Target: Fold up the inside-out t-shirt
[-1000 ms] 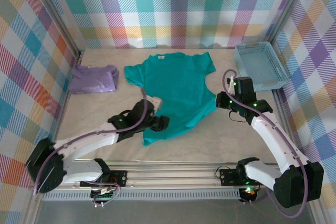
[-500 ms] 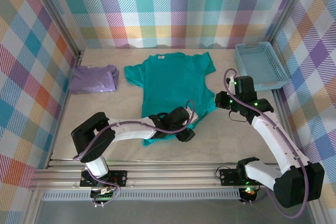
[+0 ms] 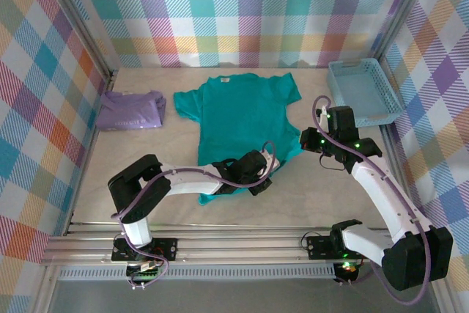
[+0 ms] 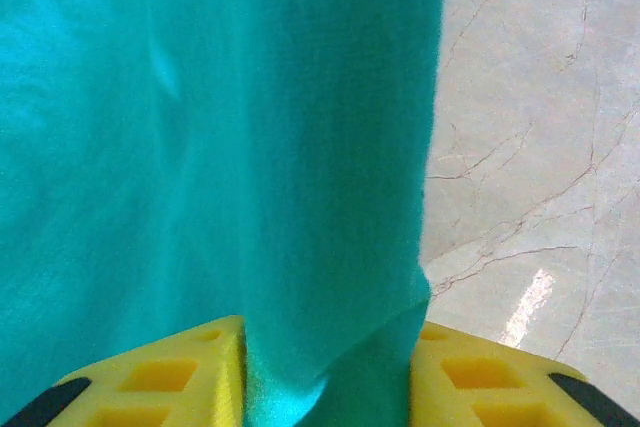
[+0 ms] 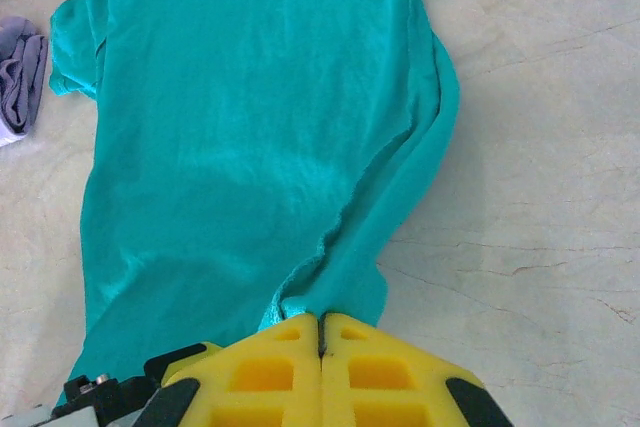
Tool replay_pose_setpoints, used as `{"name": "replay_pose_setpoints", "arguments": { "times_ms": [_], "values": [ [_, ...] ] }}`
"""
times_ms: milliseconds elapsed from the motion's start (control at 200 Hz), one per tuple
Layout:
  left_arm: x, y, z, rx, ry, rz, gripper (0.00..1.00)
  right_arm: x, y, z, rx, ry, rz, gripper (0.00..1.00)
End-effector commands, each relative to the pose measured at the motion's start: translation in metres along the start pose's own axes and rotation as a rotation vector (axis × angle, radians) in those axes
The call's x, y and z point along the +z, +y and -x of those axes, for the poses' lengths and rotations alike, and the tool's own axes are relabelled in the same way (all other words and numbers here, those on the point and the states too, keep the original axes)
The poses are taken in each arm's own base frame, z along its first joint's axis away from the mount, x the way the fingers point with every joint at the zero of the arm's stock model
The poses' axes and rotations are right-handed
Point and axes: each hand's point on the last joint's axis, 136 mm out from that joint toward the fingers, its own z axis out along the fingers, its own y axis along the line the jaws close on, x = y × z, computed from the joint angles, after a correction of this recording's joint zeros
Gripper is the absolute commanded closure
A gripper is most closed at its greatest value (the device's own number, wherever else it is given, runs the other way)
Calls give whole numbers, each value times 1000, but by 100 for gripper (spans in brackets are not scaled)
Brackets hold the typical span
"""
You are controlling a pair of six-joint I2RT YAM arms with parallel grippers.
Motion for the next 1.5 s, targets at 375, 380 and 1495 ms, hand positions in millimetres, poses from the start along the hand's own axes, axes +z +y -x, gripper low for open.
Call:
{"name": "replay_pose_setpoints", "arguments": {
  "times_ms": [375, 380, 1495],
  "values": [
    [-17, 27, 17, -61, -54, -1, 90, 4, -10, -5, -6, -1, -29, 100],
    [-17, 28, 17, -62, -53, -1, 90, 4, -10, -5, -6, -1, -31, 100],
    [-142, 82, 106, -453, -29, -231, 100, 114, 127, -106, -960, -326, 356, 65]
  ]
}}
